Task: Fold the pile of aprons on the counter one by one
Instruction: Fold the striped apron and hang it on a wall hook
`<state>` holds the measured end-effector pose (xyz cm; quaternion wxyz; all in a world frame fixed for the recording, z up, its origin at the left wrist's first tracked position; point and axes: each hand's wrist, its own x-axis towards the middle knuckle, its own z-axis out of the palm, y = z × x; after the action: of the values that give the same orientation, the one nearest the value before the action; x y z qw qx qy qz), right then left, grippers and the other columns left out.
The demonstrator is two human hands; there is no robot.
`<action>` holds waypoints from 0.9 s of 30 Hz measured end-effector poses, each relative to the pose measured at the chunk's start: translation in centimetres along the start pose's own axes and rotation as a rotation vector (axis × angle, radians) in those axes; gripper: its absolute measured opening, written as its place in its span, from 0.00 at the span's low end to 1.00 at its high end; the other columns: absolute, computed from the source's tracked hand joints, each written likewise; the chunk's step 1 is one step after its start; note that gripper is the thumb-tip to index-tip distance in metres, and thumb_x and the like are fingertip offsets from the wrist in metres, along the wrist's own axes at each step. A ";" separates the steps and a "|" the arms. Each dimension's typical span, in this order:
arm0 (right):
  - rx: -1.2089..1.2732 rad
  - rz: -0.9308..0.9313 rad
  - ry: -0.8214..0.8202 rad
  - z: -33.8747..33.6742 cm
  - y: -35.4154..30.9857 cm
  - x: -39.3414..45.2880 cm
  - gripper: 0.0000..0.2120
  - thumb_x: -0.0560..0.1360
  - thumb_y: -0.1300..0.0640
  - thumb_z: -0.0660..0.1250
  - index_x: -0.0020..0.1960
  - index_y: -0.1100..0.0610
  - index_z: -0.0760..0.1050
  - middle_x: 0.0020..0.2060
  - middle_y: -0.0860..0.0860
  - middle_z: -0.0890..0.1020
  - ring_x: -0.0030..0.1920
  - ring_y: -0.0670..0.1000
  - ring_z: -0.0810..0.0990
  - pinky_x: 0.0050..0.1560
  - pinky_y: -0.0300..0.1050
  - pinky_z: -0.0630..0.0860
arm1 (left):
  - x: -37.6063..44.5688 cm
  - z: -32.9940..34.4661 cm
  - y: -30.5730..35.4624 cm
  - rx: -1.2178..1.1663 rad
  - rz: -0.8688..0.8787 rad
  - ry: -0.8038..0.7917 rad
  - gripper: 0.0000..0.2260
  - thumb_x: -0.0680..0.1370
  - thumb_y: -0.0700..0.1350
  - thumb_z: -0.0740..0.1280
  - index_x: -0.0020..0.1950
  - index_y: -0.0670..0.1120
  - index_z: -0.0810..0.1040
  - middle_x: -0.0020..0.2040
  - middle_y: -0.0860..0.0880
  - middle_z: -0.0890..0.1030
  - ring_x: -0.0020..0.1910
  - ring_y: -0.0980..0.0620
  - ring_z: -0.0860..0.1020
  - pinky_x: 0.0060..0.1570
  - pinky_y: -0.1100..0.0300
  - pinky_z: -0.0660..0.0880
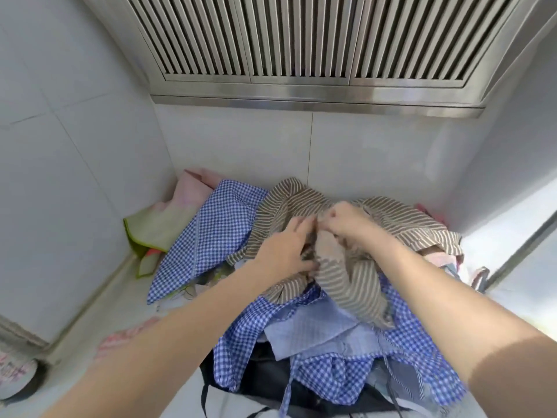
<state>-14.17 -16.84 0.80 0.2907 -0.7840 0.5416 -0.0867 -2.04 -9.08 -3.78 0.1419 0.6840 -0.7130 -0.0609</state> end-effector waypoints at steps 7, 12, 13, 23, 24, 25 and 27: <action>0.734 -0.382 -0.275 -4.5 -6.6 1.5 0.10 0.78 0.66 0.61 0.59 0.63 0.74 0.49 0.57 0.81 0.45 0.50 0.80 0.47 0.37 0.76 | 3.0 -8.9 -5.8 -0.356 -0.449 0.466 0.15 0.73 0.38 0.70 0.59 0.37 0.76 0.55 0.37 0.80 0.56 0.41 0.77 0.49 0.57 0.67; -0.402 -0.355 -0.361 0.0 -3.4 2.8 0.36 0.71 0.46 0.71 0.72 0.60 0.63 0.70 0.56 0.68 0.66 0.55 0.70 0.66 0.45 0.67 | -0.2 -8.1 -13.8 -0.350 -0.858 0.267 0.15 0.77 0.37 0.63 0.61 0.33 0.73 0.60 0.35 0.77 0.59 0.38 0.76 0.57 0.50 0.71; -0.470 -0.320 -0.378 1.6 -2.6 2.9 0.41 0.70 0.46 0.72 0.74 0.60 0.57 0.72 0.57 0.63 0.69 0.56 0.67 0.68 0.46 0.66 | -0.9 -7.6 -14.5 -0.295 -0.887 0.239 0.16 0.77 0.37 0.62 0.63 0.32 0.71 0.60 0.36 0.76 0.59 0.37 0.75 0.57 0.50 0.71; -0.761 -0.235 -0.077 7.8 1.7 2.7 0.14 0.77 0.66 0.59 0.61 0.62 0.75 0.60 0.59 0.78 0.60 0.58 0.77 0.56 0.49 0.73 | -1.8 -0.6 -6.0 -0.186 -0.322 -0.204 0.24 0.77 0.47 0.66 0.69 0.40 0.65 0.66 0.42 0.70 0.66 0.45 0.70 0.59 0.58 0.69; -0.682 -0.234 -0.040 7.2 1.1 3.1 0.12 0.76 0.66 0.59 0.57 0.62 0.77 0.55 0.60 0.80 0.58 0.59 0.78 0.53 0.48 0.74 | -1.5 -0.1 -5.9 -0.203 -0.368 -0.270 0.27 0.76 0.49 0.67 0.71 0.42 0.61 0.68 0.41 0.68 0.67 0.43 0.68 0.62 0.57 0.68; -0.553 -0.216 -0.018 6.4 0.2 3.3 0.09 0.76 0.65 0.60 0.51 0.62 0.79 0.50 0.61 0.82 0.55 0.60 0.80 0.48 0.46 0.76 | -1.3 0.5 -5.9 -0.205 -0.420 -0.271 0.30 0.75 0.50 0.68 0.72 0.41 0.60 0.69 0.40 0.68 0.66 0.42 0.69 0.61 0.56 0.69; -0.246 -0.235 -0.072 4.3 -2.6 3.6 0.11 0.77 0.61 0.61 0.36 0.59 0.75 0.36 0.60 0.81 0.47 0.59 0.84 0.32 0.40 0.73 | -0.7 0.9 -5.5 -0.226 -0.490 -0.170 0.32 0.74 0.51 0.70 0.70 0.39 0.60 0.65 0.39 0.72 0.62 0.42 0.73 0.55 0.57 0.71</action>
<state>-8.71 -17.85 -1.96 0.1994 -0.8741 0.4421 -0.0248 2.95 -8.75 -6.24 0.1381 0.8081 -0.5246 -0.2297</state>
